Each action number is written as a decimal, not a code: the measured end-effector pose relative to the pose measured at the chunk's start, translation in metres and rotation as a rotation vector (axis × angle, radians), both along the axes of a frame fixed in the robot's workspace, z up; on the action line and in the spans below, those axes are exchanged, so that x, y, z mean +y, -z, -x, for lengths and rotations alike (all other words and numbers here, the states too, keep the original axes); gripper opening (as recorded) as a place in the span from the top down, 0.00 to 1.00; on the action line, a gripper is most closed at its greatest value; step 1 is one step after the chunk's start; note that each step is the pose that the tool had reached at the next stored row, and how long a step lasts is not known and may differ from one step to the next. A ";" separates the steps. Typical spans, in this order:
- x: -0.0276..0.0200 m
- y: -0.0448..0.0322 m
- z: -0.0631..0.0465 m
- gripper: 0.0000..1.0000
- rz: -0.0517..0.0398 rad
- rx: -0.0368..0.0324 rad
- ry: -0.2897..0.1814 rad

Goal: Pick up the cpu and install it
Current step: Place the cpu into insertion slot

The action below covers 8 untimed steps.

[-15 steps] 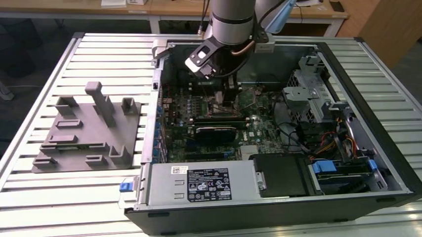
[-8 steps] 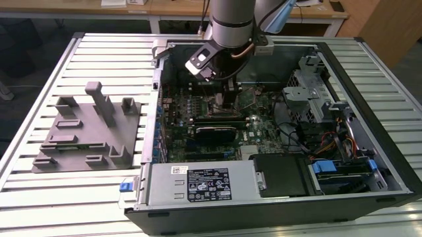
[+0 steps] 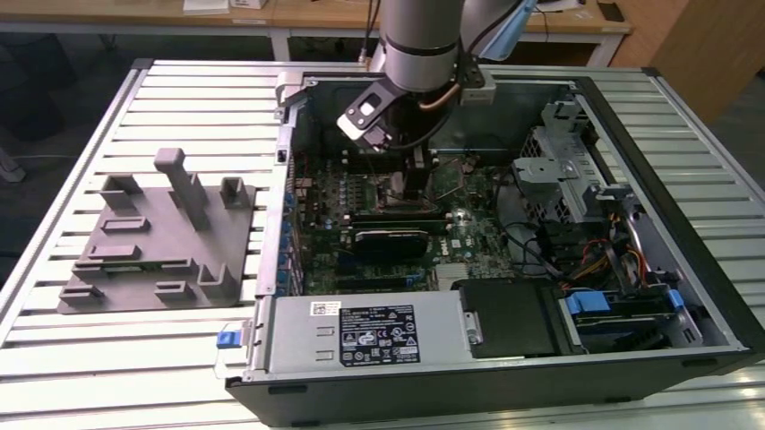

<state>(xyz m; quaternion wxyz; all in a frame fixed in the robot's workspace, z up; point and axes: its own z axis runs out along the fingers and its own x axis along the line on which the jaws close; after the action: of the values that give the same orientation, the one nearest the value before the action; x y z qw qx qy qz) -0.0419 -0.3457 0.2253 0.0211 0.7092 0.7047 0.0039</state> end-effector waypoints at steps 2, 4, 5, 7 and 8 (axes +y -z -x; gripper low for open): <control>0.0008 0.0016 0.000 0.46 0.0006 0.0004 0.000; 0.0017 0.0028 -0.001 0.46 0.0006 0.0007 0.000; 0.0022 0.0035 -0.001 0.46 0.0005 0.0009 0.000; 0.0032 0.0050 -0.001 0.46 0.0006 0.0012 0.000; 0.0037 0.0058 -0.001 0.46 0.0007 0.0013 0.000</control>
<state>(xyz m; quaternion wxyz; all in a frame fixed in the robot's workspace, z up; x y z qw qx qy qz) -0.0411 -0.3420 0.2195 0.0209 0.7091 0.7048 0.0032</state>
